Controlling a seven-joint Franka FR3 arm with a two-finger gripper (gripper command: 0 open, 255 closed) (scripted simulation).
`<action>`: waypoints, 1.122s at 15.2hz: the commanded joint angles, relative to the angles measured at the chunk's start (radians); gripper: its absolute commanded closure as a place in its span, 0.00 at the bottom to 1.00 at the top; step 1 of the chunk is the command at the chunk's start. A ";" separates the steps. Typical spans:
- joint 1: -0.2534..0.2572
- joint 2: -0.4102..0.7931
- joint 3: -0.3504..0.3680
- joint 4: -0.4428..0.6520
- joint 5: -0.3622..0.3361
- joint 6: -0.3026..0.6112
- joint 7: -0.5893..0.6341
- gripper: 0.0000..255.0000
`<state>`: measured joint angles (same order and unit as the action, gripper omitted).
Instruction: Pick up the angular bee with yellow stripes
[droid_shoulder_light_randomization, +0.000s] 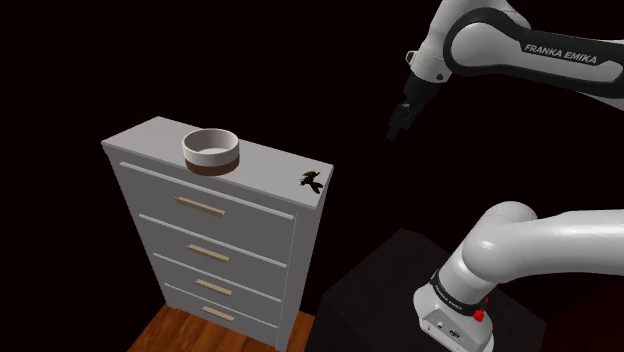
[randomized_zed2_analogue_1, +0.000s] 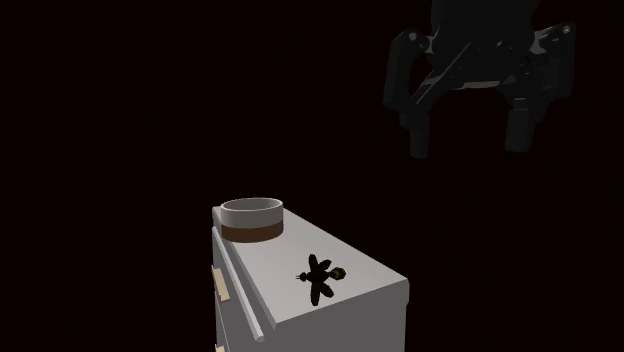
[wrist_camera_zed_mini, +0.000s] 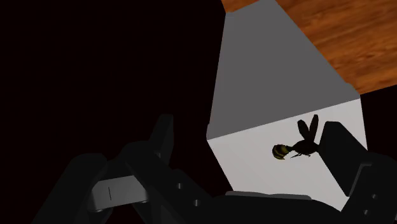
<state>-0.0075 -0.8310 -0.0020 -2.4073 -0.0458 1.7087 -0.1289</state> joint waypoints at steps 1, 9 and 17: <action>0.000 0.000 0.000 0.000 0.000 0.000 0.000 0.00; 0.033 0.285 0.036 0.047 0.079 0.163 0.065 0.00; 0.065 0.593 0.066 0.167 0.152 0.283 0.107 0.00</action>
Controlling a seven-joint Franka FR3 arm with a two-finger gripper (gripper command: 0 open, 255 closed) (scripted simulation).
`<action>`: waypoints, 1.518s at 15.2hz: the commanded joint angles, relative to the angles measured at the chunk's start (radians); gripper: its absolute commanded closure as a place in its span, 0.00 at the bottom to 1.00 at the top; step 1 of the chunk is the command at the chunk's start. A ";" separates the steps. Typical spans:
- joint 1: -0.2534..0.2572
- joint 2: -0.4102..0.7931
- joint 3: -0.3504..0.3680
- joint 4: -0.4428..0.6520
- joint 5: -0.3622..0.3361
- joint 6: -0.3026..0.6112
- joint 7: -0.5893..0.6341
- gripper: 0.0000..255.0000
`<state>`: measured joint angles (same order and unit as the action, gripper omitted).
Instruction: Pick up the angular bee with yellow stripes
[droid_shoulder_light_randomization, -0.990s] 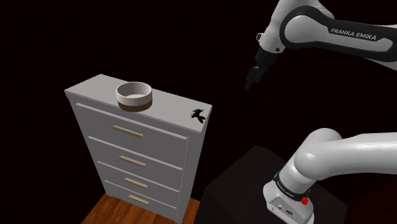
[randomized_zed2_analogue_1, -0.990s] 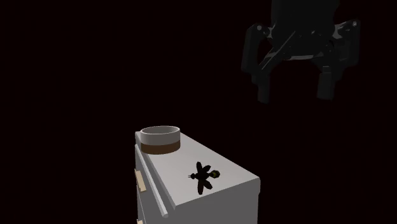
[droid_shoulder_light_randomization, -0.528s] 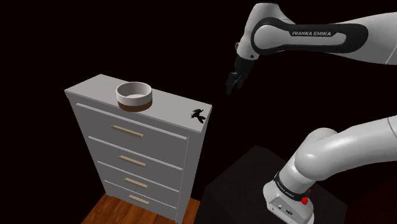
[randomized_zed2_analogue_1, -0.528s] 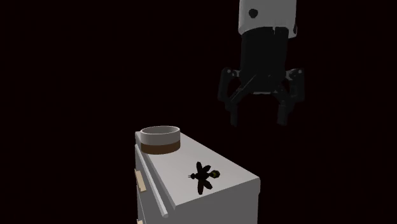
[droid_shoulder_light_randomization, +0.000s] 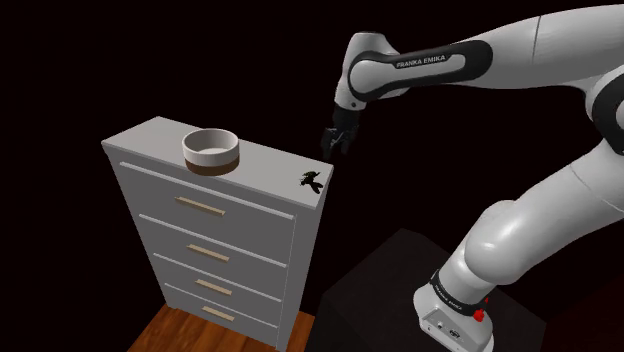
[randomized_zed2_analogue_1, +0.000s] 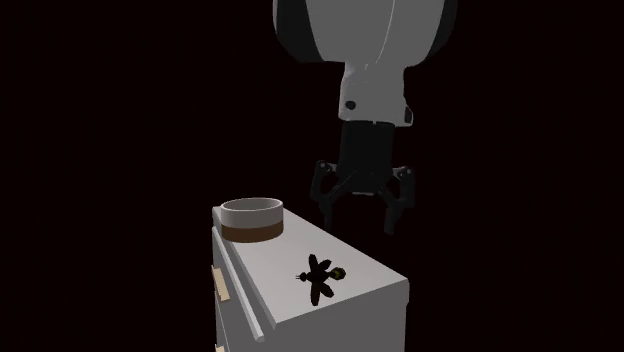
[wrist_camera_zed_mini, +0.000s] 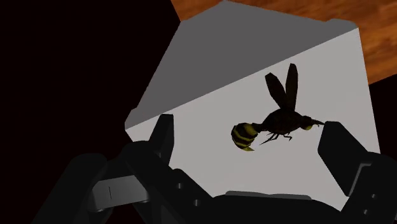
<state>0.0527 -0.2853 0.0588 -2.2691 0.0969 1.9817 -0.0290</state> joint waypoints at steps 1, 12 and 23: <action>0.009 0.086 0.008 0.049 0.018 0.021 0.012 0.00; 0.029 0.321 0.028 0.136 0.064 0.128 0.023 0.00; 0.030 0.338 0.029 0.119 0.066 0.162 0.020 1.00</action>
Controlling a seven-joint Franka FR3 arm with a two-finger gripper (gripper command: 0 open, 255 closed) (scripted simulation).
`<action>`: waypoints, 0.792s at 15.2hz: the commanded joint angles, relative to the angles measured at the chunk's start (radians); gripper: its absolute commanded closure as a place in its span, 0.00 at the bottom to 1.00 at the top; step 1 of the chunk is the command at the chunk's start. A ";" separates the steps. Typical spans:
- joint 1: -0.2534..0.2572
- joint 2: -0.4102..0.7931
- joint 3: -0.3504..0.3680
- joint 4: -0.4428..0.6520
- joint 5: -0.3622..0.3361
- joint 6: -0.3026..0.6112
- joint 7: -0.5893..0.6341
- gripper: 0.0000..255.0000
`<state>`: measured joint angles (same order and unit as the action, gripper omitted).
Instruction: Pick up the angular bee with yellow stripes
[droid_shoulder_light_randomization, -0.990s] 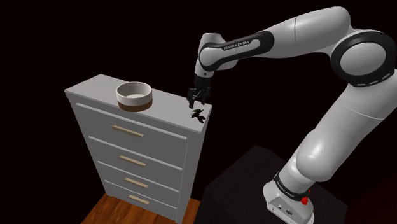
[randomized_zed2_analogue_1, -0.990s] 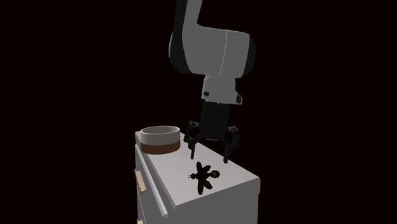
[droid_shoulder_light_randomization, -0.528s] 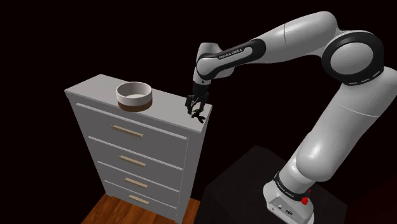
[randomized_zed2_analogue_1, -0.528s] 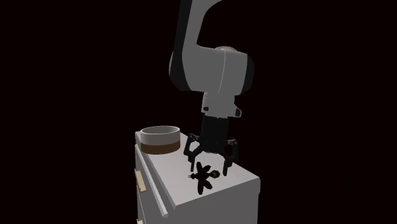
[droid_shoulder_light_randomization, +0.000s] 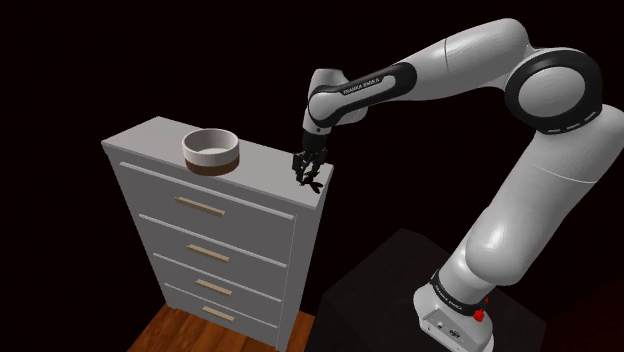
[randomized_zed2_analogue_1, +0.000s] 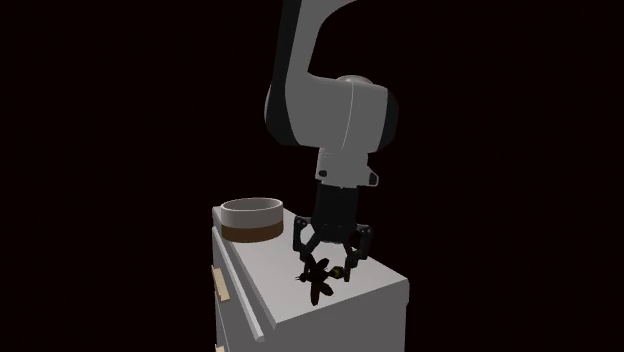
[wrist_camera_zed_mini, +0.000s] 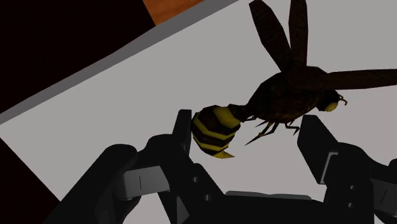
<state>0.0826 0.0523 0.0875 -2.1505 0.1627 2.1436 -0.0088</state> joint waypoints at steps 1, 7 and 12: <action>0.000 0.000 0.000 0.000 0.000 0.000 0.000 1.00; -0.002 -0.025 -0.001 0.027 -0.003 -0.052 0.005 1.00; -0.003 -0.052 -0.003 0.065 -0.006 -0.117 0.013 1.00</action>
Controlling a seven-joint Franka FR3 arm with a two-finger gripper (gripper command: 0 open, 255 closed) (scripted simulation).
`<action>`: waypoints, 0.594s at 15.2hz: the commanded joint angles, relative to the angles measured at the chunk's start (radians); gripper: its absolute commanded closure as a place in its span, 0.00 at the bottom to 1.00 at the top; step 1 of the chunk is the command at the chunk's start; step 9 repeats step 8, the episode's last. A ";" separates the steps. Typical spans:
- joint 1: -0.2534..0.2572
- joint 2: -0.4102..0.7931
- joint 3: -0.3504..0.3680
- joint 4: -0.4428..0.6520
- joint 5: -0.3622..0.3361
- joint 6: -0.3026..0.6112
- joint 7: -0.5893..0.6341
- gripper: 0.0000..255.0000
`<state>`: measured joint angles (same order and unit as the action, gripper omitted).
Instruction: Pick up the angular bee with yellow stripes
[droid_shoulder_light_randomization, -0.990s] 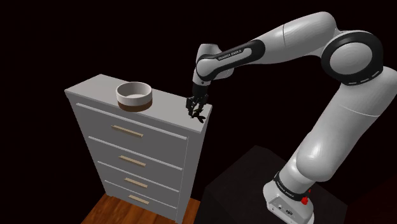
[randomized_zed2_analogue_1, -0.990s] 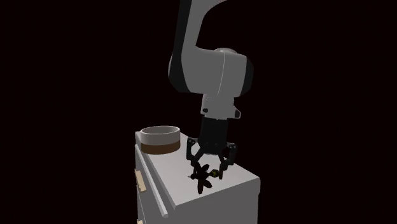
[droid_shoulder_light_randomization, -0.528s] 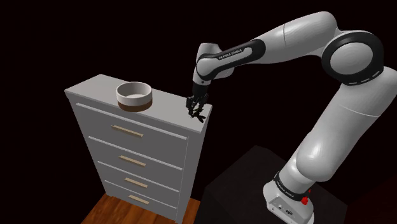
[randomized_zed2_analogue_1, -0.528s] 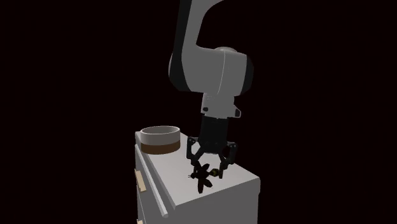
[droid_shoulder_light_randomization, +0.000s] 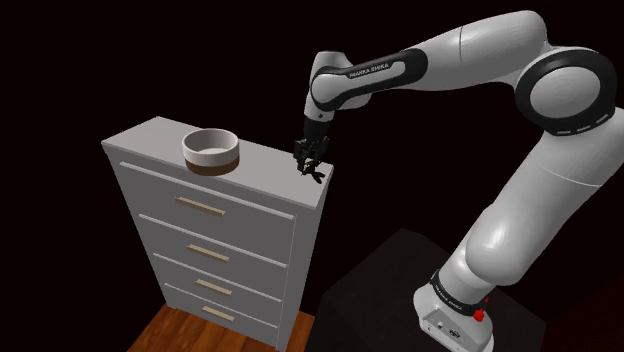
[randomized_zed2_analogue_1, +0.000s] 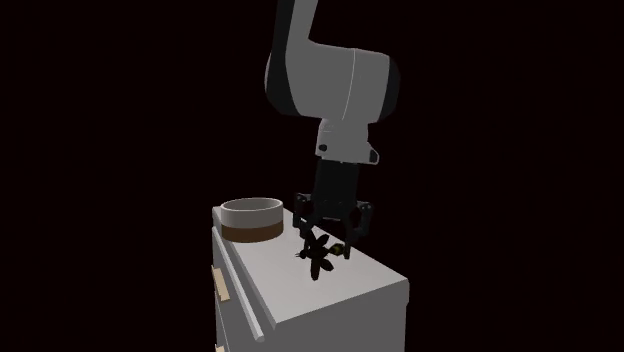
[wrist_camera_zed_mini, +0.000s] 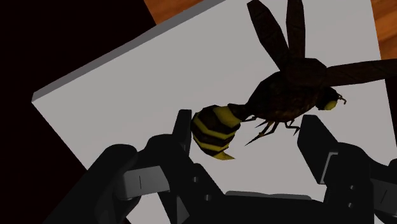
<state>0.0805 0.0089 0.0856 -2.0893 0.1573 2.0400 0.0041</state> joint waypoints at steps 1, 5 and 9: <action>-0.001 -0.013 -0.001 0.012 -0.001 -0.026 0.002 1.00; -0.002 -0.030 -0.002 0.047 -0.003 -0.078 0.008 1.00; -0.002 -0.035 -0.002 0.058 -0.004 -0.093 0.010 1.00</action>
